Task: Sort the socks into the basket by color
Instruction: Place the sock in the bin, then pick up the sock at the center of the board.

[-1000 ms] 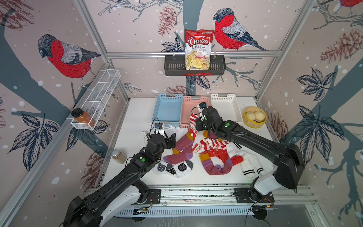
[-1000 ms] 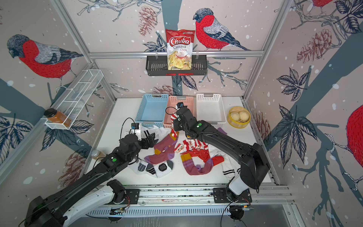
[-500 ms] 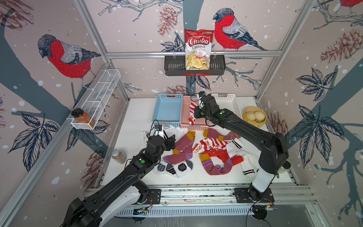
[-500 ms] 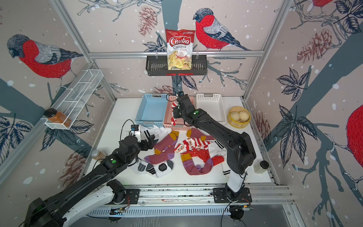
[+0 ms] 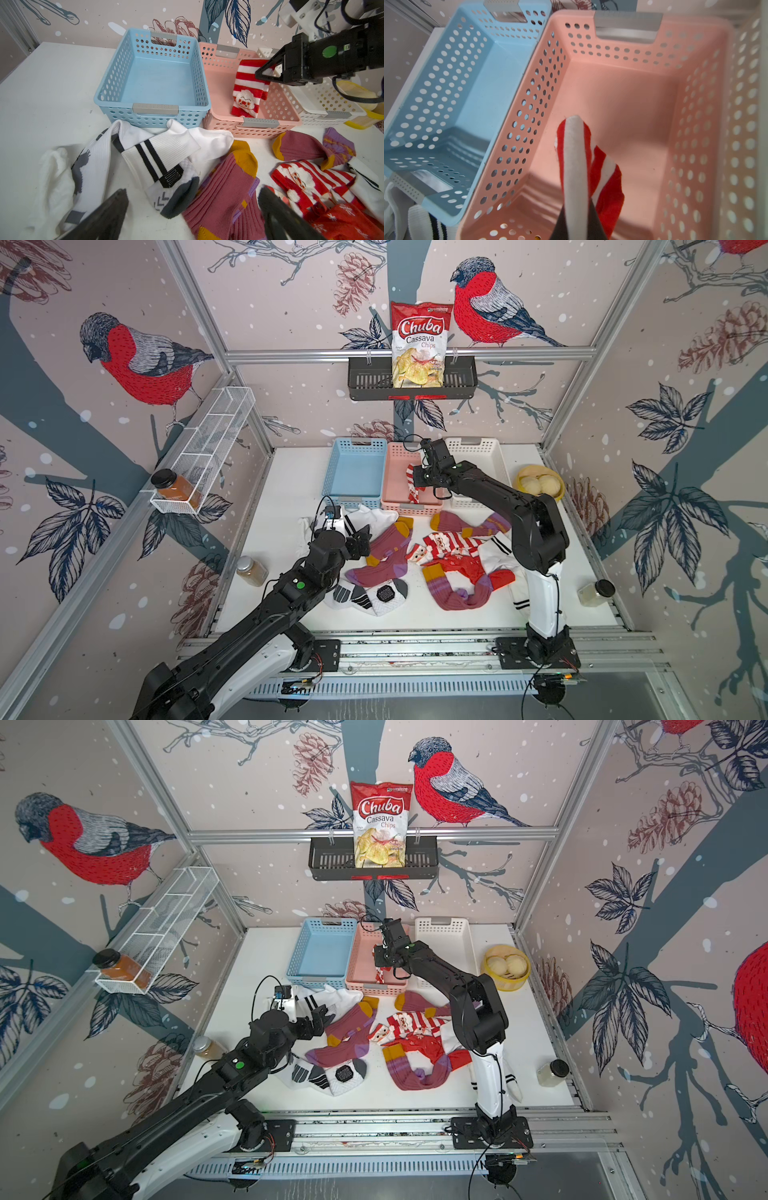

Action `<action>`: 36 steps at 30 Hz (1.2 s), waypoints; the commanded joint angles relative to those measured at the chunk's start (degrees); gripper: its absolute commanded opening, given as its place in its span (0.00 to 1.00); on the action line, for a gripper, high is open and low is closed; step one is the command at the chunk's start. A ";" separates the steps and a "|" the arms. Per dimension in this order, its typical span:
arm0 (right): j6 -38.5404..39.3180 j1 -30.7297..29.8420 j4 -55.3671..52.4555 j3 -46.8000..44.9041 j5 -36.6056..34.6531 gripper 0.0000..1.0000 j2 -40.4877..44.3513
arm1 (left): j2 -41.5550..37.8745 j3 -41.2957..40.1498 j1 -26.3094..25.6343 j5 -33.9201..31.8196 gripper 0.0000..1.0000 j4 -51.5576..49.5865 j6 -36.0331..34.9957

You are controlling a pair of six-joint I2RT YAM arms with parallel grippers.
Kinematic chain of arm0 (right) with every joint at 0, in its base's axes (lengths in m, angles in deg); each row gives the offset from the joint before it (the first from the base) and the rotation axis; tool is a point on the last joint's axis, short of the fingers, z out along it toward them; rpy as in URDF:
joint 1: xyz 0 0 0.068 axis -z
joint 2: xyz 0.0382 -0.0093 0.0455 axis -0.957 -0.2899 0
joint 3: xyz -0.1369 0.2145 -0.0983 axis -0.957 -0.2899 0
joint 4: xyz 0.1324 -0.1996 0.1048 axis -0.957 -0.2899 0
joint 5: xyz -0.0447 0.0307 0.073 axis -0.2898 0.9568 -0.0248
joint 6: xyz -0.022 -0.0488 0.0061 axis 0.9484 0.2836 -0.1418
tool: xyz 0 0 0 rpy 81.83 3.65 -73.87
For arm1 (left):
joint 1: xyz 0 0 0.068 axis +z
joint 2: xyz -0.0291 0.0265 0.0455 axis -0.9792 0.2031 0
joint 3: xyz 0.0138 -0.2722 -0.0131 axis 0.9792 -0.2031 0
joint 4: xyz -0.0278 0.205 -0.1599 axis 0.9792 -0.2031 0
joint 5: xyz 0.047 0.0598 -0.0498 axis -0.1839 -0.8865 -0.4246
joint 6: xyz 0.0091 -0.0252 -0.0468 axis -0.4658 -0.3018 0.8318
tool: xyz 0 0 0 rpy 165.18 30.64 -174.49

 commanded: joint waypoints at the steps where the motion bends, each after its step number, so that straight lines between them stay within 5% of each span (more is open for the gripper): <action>1: 0.58 0.53 -0.77 1.23 1.50 0.23 -1.29 | 1.49 1.15 -0.04 1.51 0.98 1.69 0.11; 6: 0.27 0.67 -0.17 0.19 1.65 0.42 -0.03 | 3.88 1.47 -0.10 3.49 0.97 2.32 -0.60; 12: -0.64 0.67 2.33 -5.36 1.07 0.53 6.66 | 3.93 1.43 -0.11 3.73 0.97 1.96 -0.50; 36: -5.50 -1.29 12.94 -38.37 -3.32 0.56 31.05 | 10.55 1.50 -0.13 10.05 0.95 3.47 -0.58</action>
